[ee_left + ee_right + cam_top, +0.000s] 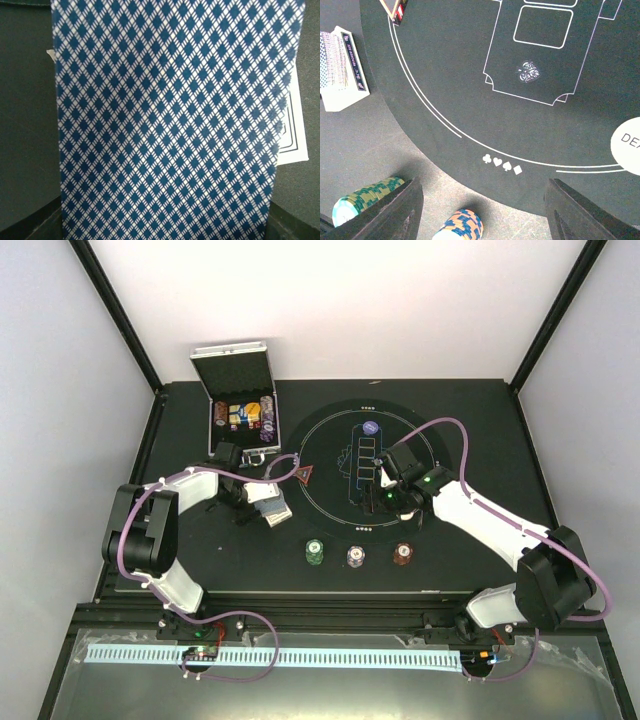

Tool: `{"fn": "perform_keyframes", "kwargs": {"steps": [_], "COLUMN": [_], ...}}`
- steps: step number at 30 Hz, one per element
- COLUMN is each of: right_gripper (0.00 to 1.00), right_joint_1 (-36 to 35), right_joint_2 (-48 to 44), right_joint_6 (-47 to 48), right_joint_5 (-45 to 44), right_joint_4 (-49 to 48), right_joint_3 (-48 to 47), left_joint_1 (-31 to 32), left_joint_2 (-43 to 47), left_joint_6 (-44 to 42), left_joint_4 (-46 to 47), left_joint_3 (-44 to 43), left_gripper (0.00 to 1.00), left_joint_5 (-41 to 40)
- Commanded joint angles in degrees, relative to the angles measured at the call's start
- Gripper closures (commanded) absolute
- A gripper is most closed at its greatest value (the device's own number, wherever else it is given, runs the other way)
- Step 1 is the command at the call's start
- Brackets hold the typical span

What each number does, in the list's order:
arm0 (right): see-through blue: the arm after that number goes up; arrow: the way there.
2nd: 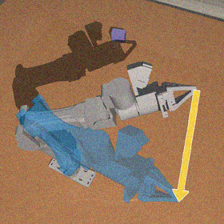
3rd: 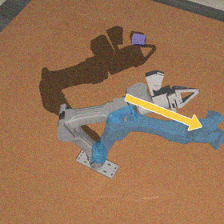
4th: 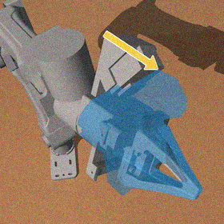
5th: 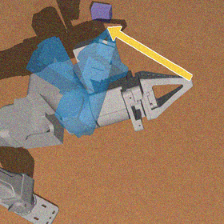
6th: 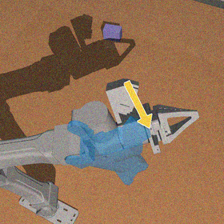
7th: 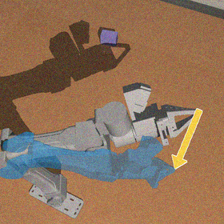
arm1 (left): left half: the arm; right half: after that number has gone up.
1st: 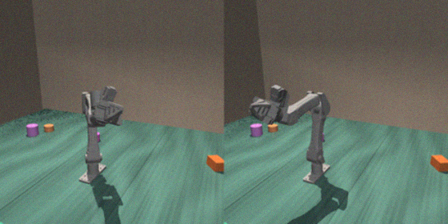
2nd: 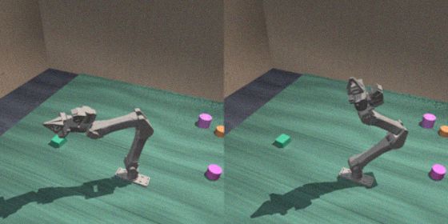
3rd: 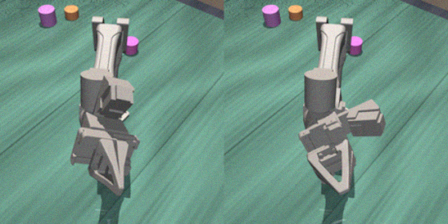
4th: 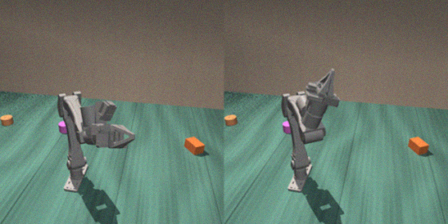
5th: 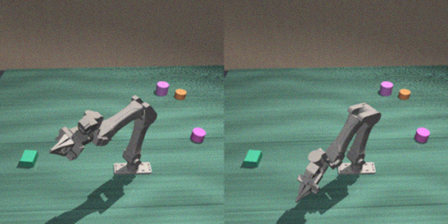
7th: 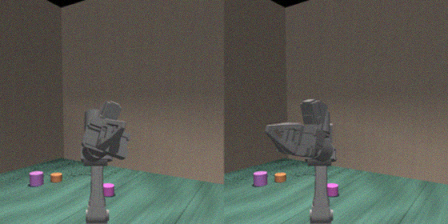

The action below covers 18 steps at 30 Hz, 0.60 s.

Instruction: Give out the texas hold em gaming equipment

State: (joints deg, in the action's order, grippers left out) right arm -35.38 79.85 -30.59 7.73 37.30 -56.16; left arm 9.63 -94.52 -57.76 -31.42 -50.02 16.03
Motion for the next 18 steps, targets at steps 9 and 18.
{"fn": "perform_keyframes", "kwargs": {"steps": [9,18], "right_gripper": [0.32,0.33], "right_joint_1": [-0.3,-0.3], "right_joint_2": [0.0,-0.5], "right_joint_6": [-0.5,-2.0], "right_joint_5": [3.2,7.0], "right_joint_4": [-2.4,-5.2], "right_joint_3": [0.6,0.6], "left_joint_1": [0.8,0.8], "left_joint_2": [3.0,8.6], "left_joint_6": [-2.0,-2.5], "left_joint_4": [-1.6,-4.8], "left_joint_3": [-1.2,-2.1], "left_gripper": [0.98,0.98], "left_joint_5": [-3.1,-0.6]}}
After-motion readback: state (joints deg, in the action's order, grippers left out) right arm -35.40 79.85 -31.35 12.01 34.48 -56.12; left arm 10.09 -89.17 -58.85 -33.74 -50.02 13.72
